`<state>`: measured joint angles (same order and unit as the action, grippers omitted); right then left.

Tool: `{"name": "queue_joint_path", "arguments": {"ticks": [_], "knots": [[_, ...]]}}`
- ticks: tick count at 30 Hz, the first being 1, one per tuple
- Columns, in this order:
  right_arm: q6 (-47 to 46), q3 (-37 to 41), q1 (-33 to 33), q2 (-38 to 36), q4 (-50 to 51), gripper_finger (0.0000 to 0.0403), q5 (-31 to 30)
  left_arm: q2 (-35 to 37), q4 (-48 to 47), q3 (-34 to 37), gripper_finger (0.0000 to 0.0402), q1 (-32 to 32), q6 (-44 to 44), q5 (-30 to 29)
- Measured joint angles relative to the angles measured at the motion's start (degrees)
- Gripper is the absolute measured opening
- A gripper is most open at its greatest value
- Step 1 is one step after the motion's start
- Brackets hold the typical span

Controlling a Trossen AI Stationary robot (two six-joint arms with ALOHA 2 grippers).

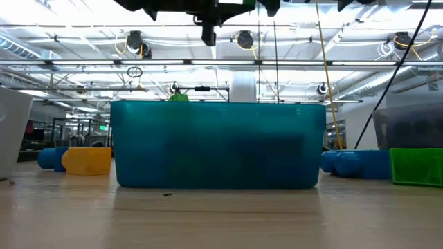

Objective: Pick & Place Toys
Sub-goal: Put the green game piece into the blue bin

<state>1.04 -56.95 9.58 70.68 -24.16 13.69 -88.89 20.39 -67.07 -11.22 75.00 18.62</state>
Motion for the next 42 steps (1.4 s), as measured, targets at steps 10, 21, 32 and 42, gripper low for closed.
{"name": "queue_joint_path", "arguments": {"ticks": [10,21,32,42], "knots": [[-0.45,0.07,1.71,-0.02,1.19,0.0197,0.58,-0.96,-0.85,-1.79,0.016,0.3,-1.48,2.54],[-1.44,0.24,3.58,0.14,6.01,0.0197,2.86,-0.26,1.61,-2.01,0.015,-0.4,-1.86,5.24],[-1.24,0.24,3.58,0.15,2.51,0.0197,3.03,-0.28,-1.04,-2.01,0.0155,-1.21,-1.79,6.06],[-1.22,0.22,3.59,0.08,2.56,0.0194,2.89,-0.3,-0.9,-1.92,0.0161,-2.02,-1.71,6.84]]}}
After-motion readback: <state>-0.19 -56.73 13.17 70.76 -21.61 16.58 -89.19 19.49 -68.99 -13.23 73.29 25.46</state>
